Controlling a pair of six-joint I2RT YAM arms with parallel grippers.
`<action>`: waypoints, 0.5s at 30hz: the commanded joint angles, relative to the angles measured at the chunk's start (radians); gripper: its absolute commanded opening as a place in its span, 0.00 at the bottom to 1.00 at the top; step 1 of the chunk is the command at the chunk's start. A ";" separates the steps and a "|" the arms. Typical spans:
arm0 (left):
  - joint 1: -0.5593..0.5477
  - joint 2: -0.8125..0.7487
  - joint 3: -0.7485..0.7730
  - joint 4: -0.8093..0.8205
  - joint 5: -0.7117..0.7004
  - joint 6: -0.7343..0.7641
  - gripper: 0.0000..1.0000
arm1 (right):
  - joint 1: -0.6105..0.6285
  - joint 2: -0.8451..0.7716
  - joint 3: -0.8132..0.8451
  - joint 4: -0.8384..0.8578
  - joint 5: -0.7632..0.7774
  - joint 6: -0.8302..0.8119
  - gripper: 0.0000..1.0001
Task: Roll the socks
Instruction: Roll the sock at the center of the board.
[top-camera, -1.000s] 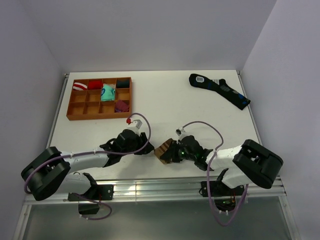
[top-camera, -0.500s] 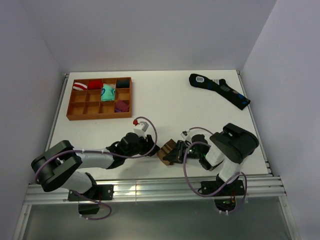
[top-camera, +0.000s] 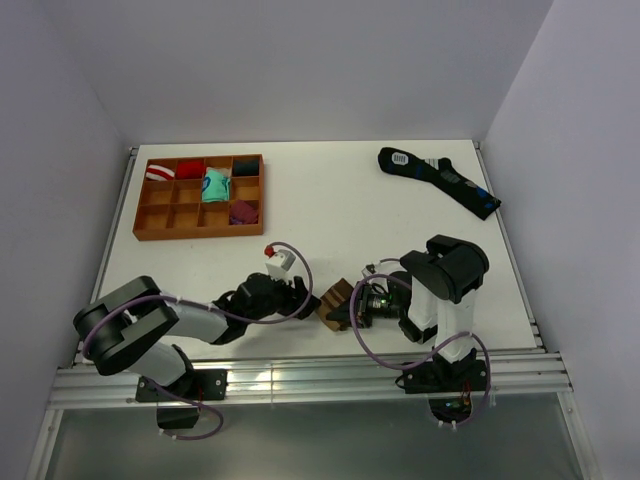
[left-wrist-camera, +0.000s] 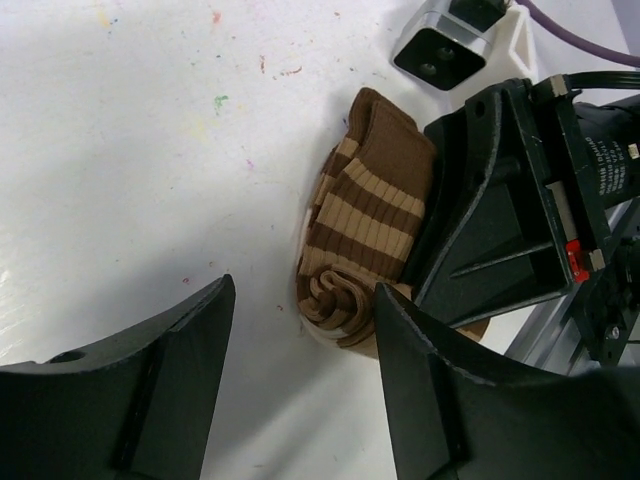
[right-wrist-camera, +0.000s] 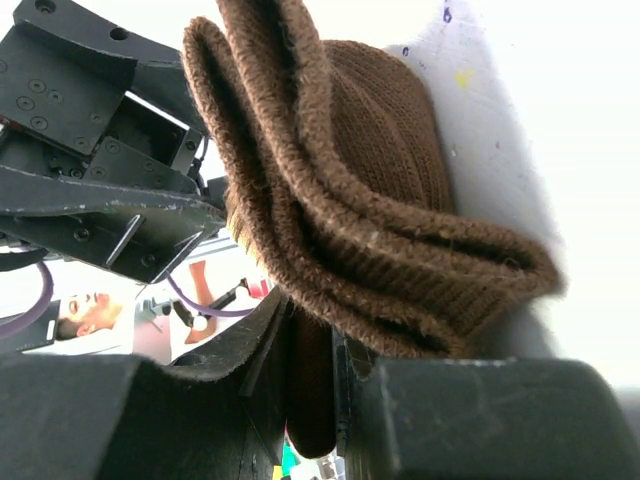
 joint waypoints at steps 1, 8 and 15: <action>-0.013 0.029 -0.028 0.151 0.058 0.007 0.64 | -0.007 0.015 -0.024 -0.122 0.034 -0.040 0.12; -0.016 0.048 -0.082 0.256 0.092 -0.021 0.68 | -0.015 -0.008 -0.015 -0.166 0.031 -0.055 0.12; -0.016 0.043 -0.094 0.304 0.124 -0.018 0.68 | -0.019 0.007 -0.017 -0.160 0.029 -0.055 0.11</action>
